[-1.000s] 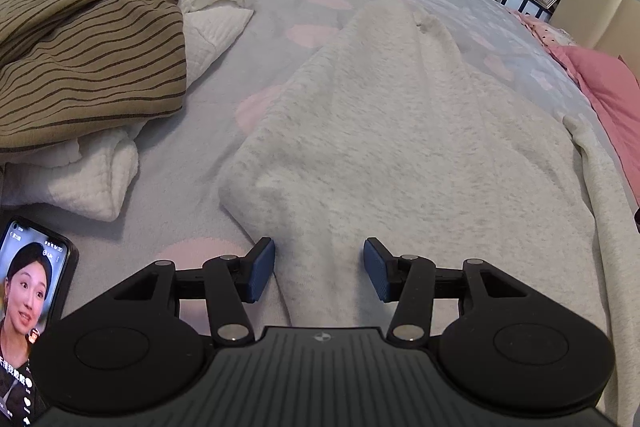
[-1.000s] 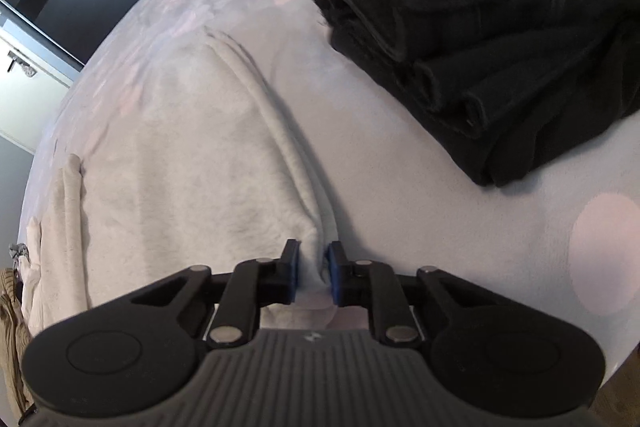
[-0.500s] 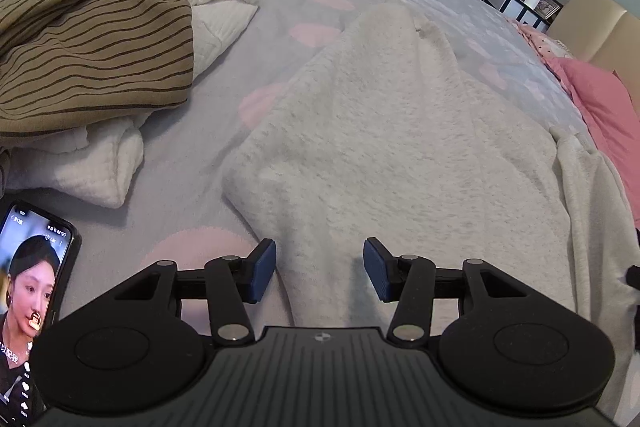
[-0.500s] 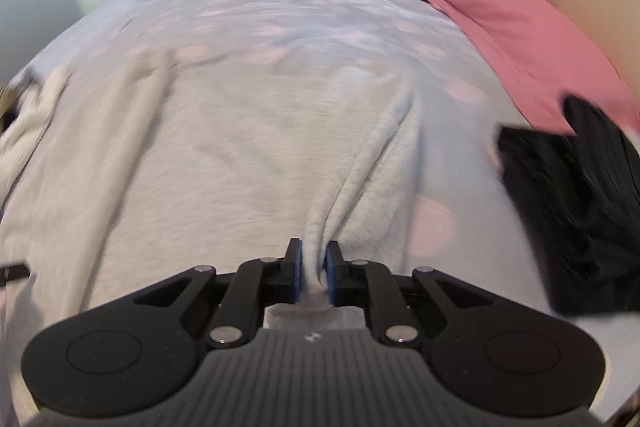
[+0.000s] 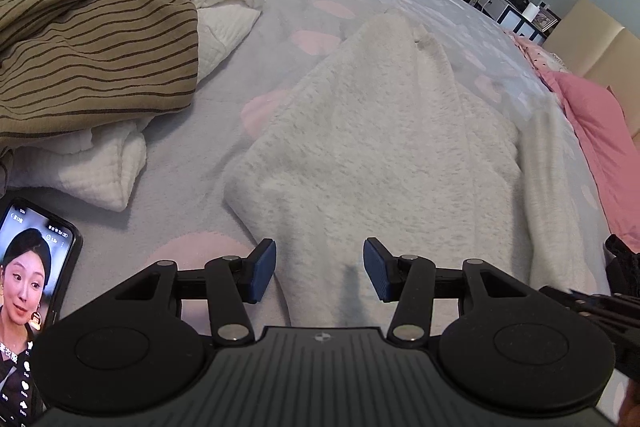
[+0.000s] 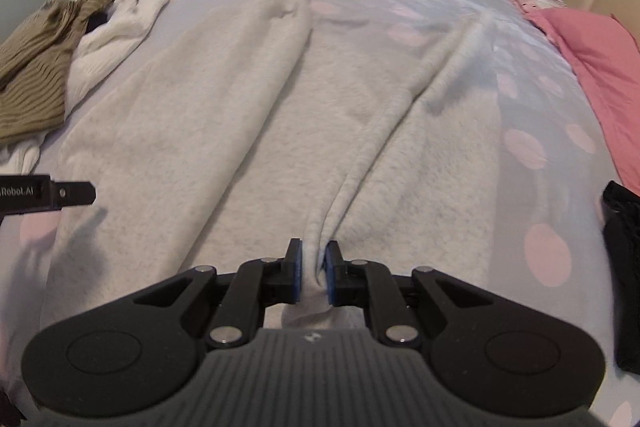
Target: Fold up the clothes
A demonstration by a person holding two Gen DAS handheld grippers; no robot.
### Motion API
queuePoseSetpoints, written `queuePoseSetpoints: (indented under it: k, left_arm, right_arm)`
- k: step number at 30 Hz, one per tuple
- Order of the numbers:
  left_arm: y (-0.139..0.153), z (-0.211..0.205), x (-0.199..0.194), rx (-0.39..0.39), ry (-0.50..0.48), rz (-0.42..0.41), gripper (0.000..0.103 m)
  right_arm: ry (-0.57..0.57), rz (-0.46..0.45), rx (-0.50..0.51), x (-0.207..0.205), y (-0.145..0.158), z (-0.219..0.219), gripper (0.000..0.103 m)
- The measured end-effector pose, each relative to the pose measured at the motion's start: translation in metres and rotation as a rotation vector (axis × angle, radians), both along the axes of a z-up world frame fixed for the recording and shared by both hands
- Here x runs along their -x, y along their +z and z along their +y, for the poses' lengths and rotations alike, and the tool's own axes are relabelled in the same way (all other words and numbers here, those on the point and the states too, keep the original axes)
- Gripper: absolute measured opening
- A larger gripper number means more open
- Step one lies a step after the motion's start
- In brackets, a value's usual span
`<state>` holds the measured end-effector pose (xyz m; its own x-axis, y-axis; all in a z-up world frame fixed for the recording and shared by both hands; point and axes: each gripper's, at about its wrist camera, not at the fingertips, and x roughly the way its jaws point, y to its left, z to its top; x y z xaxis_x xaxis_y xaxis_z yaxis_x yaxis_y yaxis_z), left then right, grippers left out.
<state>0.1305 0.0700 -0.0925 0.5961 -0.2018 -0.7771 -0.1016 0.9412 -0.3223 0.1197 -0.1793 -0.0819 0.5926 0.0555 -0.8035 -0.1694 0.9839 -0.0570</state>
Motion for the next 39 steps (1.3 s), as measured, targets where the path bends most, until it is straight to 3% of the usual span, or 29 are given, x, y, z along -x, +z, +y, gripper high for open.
queuePoseSetpoints:
  k: [7,20,23,24,32,39]
  left_arm:
    - [0.009,0.001,0.004,0.005,0.000,-0.015,0.046]
    - [0.018,-0.002,0.013,-0.030,-0.033,-0.019,0.046]
    - [0.014,-0.004,0.015,-0.054,-0.049,0.004,0.046]
    - [0.014,-0.004,0.016,-0.057,-0.051,0.008,0.046]
    - [0.018,-0.009,0.022,-0.062,-0.085,0.004,0.046]
    - [0.025,-0.039,0.028,-0.047,-0.186,-0.016,0.046]
  right_arm:
    - [0.009,0.032,-0.024,-0.013,-0.022,0.006,0.014]
    - [0.123,0.068,-0.037,-0.004,-0.023,0.014,0.015]
    - [0.126,0.054,-0.062,0.001,-0.016,0.010,0.032]
    - [0.129,0.046,-0.068,0.004,-0.012,0.010,0.033]
    - [0.062,-0.027,-0.156,0.031,0.029,-0.032,0.033]
    - [-0.022,-0.036,-0.136,0.069,0.039,-0.082,0.035]
